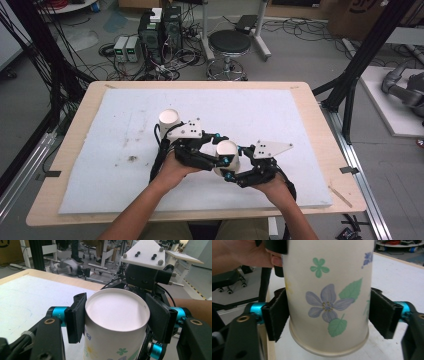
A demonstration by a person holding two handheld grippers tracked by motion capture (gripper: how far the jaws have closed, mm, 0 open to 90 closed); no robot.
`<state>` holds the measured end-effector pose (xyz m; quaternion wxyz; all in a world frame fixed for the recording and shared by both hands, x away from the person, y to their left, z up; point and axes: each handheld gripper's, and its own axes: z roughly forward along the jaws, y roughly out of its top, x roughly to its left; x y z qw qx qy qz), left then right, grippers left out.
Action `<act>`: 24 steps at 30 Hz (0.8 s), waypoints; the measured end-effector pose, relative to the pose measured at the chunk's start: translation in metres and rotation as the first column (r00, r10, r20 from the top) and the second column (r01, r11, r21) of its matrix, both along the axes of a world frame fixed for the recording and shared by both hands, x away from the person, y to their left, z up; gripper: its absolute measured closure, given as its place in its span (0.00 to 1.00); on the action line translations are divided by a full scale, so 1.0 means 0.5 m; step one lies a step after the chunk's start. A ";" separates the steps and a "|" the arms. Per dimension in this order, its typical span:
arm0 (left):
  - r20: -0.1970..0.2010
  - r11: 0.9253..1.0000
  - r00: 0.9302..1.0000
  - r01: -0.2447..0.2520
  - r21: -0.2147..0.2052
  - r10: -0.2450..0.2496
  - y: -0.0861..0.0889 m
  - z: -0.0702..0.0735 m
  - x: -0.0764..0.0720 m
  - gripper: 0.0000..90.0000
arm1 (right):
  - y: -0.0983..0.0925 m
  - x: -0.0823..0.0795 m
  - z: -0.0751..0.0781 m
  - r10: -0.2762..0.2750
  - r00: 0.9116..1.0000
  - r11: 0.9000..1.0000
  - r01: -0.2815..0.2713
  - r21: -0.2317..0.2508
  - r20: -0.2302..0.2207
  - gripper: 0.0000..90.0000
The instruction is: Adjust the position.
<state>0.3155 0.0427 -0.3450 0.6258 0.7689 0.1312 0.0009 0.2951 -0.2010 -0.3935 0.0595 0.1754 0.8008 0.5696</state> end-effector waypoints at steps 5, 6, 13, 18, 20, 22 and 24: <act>-0.007 1.000 1.000 0.006 -0.002 -0.006 0.003 -0.001 0.001 0.41 | -0.003 0.000 -0.001 0.018 1.000 1.000 -0.018 0.002 -0.008 0.37; -0.015 1.000 1.000 0.009 0.007 -0.009 0.004 -0.003 0.001 0.41 | -0.003 -0.001 0.000 0.020 1.000 1.000 -0.020 -0.006 -0.007 0.37; -0.018 0.996 1.000 -0.002 0.092 0.003 -0.003 -0.003 -0.001 0.14 | -0.009 -0.004 0.011 0.044 0.999 0.993 -0.043 -0.108 0.005 0.40; -0.012 0.992 0.999 0.036 0.123 -0.035 0.001 -0.001 -0.003 0.14 | -0.009 -0.002 0.022 0.068 0.997 0.973 -0.060 -0.221 0.027 0.40; -0.014 0.991 0.999 0.040 0.125 -0.038 0.003 0.000 -0.003 0.14 | -0.009 -0.001 0.026 0.077 0.997 0.966 -0.068 -0.249 0.028 0.40; -0.016 0.989 0.999 0.048 0.140 -0.046 0.008 0.002 -0.002 0.14 | -0.008 0.001 0.032 0.090 0.995 0.958 -0.078 -0.275 0.031 0.40; -0.018 0.986 0.998 0.057 0.155 -0.055 0.009 0.004 -0.002 0.15 | -0.007 0.002 0.038 0.101 0.994 0.949 -0.086 -0.304 0.035 0.40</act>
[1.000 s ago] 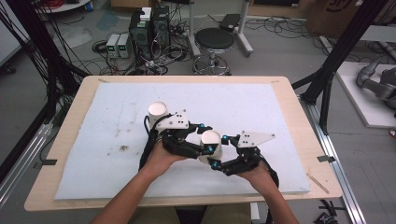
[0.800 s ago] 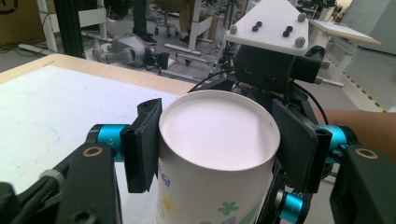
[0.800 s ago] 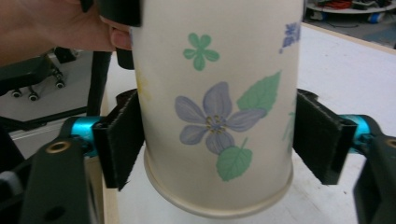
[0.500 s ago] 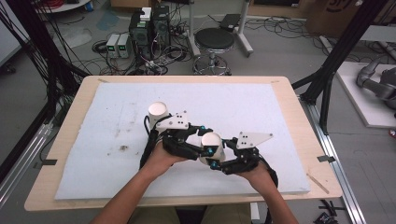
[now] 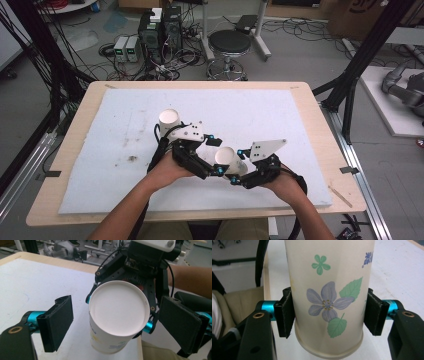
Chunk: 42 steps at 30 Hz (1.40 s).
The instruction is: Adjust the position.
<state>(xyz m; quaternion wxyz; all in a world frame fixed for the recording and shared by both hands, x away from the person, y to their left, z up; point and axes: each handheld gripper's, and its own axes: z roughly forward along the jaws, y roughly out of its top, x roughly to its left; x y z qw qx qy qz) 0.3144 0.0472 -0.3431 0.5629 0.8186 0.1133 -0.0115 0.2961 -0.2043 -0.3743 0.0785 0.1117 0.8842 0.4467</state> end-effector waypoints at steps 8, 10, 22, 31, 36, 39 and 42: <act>0.004 0.997 0.999 0.045 0.059 -0.046 -0.006 -0.002 -0.003 0.18 | 0.018 0.003 0.022 0.057 0.998 0.991 -0.056 -0.124 0.009 0.39; -0.002 0.996 0.998 0.055 0.072 -0.055 -0.009 -0.004 -0.005 0.19 | 0.020 0.004 0.023 0.066 0.998 0.988 -0.064 -0.139 0.009 0.39; -0.017 0.985 0.995 0.102 0.138 -0.101 -0.014 -0.012 -0.001 0.29 | 0.053 0.006 0.038 0.133 0.991 0.943 -0.134 -0.305 -0.023 0.39; -0.023 0.977 0.991 0.131 0.168 -0.129 -0.017 -0.018 -0.002 0.38 | 0.065 0.004 0.043 0.148 0.988 0.914 -0.153 -0.375 -0.042 0.39; -0.023 0.970 0.990 0.140 0.198 -0.138 -0.020 -0.023 -0.002 0.40 | 0.066 0.005 0.040 0.151 0.986 0.907 -0.165 -0.388 -0.067 0.40; -0.024 0.970 0.990 0.138 0.200 -0.136 -0.021 -0.027 -0.004 0.41 | 0.066 0.005 0.036 0.150 0.985 0.901 -0.169 -0.399 -0.080 0.40; -0.022 0.975 0.992 0.129 0.183 -0.127 -0.018 -0.028 -0.002 0.41 | 0.059 0.005 0.035 0.123 0.989 0.921 -0.143 -0.362 -0.078 0.32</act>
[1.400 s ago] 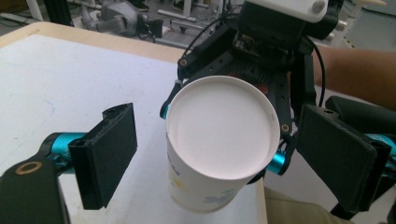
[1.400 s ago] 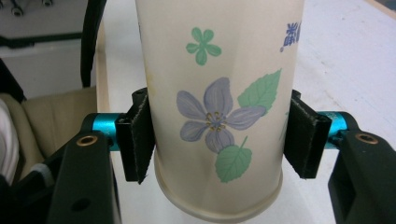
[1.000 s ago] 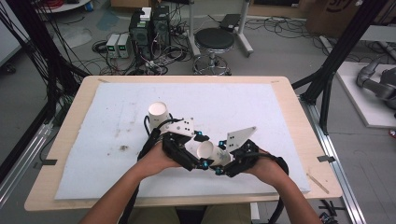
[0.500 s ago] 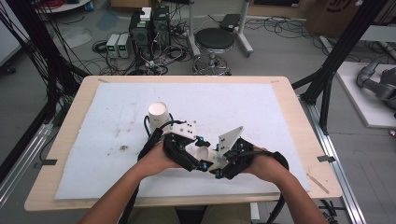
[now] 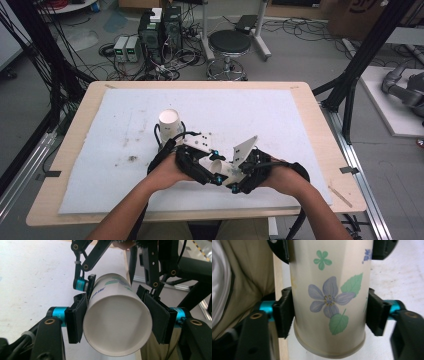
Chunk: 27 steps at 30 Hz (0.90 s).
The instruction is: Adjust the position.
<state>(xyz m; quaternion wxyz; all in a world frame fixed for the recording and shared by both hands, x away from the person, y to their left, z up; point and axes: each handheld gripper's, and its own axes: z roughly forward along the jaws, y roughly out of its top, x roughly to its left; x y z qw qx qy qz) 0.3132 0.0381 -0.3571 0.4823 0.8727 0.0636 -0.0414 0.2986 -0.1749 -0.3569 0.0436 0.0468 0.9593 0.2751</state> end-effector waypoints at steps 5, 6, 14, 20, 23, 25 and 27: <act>-0.005 0.999 1.000 -0.030 -0.044 0.030 0.012 -0.001 0.004 0.41 | -0.021 0.000 0.008 -0.057 0.998 0.993 0.056 0.106 0.003 0.22; -0.007 0.998 1.000 -0.030 -0.054 0.030 0.016 -0.001 0.005 0.41 | -0.021 0.000 0.008 -0.057 0.998 0.993 0.056 0.106 0.003 0.22; -0.012 0.989 0.999 -0.053 -0.140 0.052 0.035 -0.008 0.005 0.41 | -0.059 -0.005 0.026 -0.133 0.991 0.961 0.124 0.246 0.021 0.22; -0.012 0.982 0.997 -0.077 -0.174 0.076 0.050 -0.016 0.005 0.41 | -0.091 -0.009 0.026 -0.208 0.978 0.914 0.184 0.362 0.029 0.22; -0.014 0.975 0.995 -0.096 -0.200 0.095 0.057 -0.022 0.004 0.41 | -0.104 -0.015 0.022 -0.223 0.974 0.888 0.191 0.419 0.027 0.22; -0.012 0.971 0.995 -0.104 -0.216 0.104 0.063 -0.025 0.003 0.41 | -0.112 -0.019 0.016 -0.234 0.972 0.873 0.198 0.445 0.027 0.21; -0.008 0.967 0.994 -0.105 -0.233 0.106 0.067 -0.029 0.002 0.41 | -0.118 -0.024 0.007 -0.240 0.970 0.857 0.199 0.474 0.026 0.21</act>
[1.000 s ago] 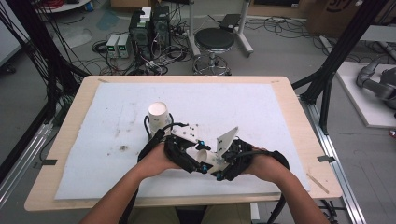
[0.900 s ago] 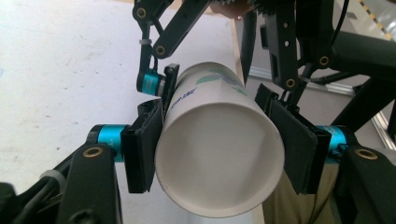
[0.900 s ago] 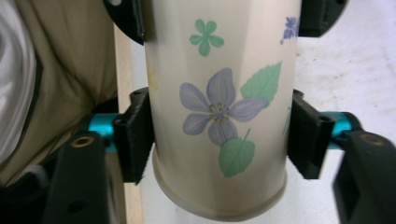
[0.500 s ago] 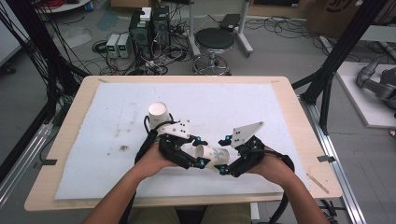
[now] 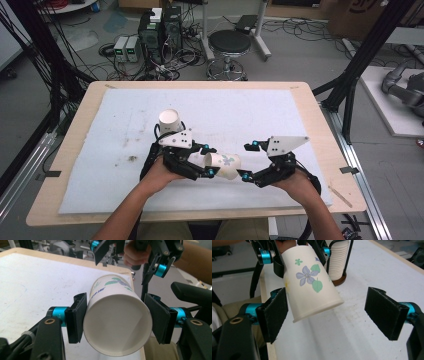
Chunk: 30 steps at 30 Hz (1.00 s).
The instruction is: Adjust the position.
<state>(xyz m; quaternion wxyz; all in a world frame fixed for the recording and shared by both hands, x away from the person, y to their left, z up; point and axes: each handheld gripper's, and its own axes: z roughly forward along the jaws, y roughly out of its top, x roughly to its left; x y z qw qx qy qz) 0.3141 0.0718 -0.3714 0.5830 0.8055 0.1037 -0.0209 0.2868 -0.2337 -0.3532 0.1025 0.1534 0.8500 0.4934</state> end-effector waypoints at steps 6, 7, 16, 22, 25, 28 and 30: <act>0.005 0.998 1.000 0.003 -0.062 -0.002 0.010 -0.007 -0.005 0.41 | -0.014 -0.010 -0.034 -0.012 1.000 0.997 0.012 0.079 -0.008 0.22; 0.009 0.998 1.000 0.007 -0.065 -0.007 0.011 -0.007 -0.005 0.41 | -0.017 -0.012 -0.048 -0.013 1.000 0.994 0.016 0.112 -0.021 0.22; 0.018 0.994 0.999 0.031 -0.104 -0.030 0.011 -0.007 -0.009 0.41 | -0.022 -0.014 -0.076 0.016 0.999 0.983 -0.007 0.186 -0.048 0.22; 0.025 0.993 0.998 0.056 -0.108 -0.053 0.008 -0.007 -0.013 0.41 | -0.014 -0.011 -0.084 0.060 0.996 0.976 -0.043 0.212 -0.072 0.22; 0.026 0.991 0.998 0.065 -0.118 -0.063 0.008 -0.006 -0.014 0.41 | -0.006 -0.010 -0.086 0.080 0.994 0.977 -0.063 0.204 -0.076 0.22; 0.027 0.989 0.997 0.079 -0.126 -0.076 0.008 -0.005 -0.016 0.41 | 0.001 -0.008 -0.092 0.112 0.991 0.974 -0.094 0.207 -0.074 0.22; 0.031 0.988 0.996 0.087 -0.124 -0.084 0.007 -0.004 -0.017 0.41 | 0.002 -0.006 -0.093 0.122 0.990 0.971 -0.103 0.215 -0.075 0.22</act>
